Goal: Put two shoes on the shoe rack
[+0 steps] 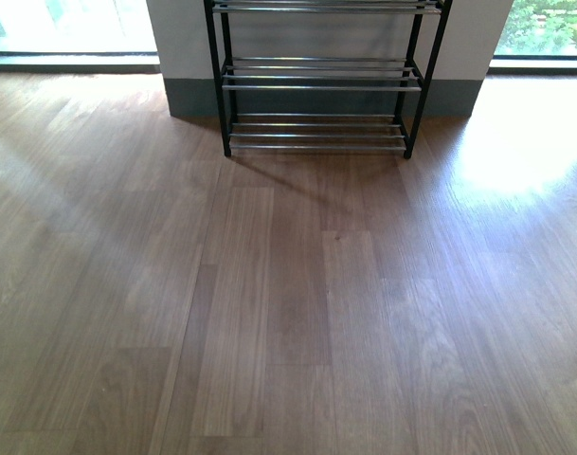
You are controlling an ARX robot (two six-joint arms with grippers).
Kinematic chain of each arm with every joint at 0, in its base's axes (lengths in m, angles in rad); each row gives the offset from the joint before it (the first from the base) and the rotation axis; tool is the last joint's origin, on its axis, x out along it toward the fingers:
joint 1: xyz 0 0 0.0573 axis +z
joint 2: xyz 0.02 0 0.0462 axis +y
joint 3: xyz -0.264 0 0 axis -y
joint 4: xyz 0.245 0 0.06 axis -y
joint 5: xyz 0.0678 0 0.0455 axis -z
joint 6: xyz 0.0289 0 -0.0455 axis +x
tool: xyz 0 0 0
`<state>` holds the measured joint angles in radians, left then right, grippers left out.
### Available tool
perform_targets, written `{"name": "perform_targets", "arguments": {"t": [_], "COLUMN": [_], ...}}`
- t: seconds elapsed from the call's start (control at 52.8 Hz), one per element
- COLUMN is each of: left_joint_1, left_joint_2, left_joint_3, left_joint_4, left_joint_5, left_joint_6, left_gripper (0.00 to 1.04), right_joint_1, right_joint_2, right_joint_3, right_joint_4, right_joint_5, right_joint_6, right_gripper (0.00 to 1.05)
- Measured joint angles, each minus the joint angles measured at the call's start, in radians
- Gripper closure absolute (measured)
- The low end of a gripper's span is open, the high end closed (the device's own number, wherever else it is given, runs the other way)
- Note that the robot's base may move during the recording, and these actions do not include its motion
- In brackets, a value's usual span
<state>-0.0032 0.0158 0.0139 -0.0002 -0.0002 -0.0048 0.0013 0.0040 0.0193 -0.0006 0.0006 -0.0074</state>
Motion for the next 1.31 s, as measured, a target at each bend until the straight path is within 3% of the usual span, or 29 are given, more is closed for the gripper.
{"name": "perform_targets", "arguments": {"t": [1.307], "left_joint_1": [0.0], "left_joint_2": [0.0], "left_joint_3": [0.0], "left_joint_4": [0.0], "left_joint_5": [-0.001], "left_joint_6": [0.0], "left_gripper": [0.09], "right_joint_1": [0.0], "right_joint_2": [0.0], "right_joint_3": [0.0], "right_joint_4": [0.0], "right_joint_5": [-0.001], "right_joint_6": [0.0], "right_gripper": [0.09]}}
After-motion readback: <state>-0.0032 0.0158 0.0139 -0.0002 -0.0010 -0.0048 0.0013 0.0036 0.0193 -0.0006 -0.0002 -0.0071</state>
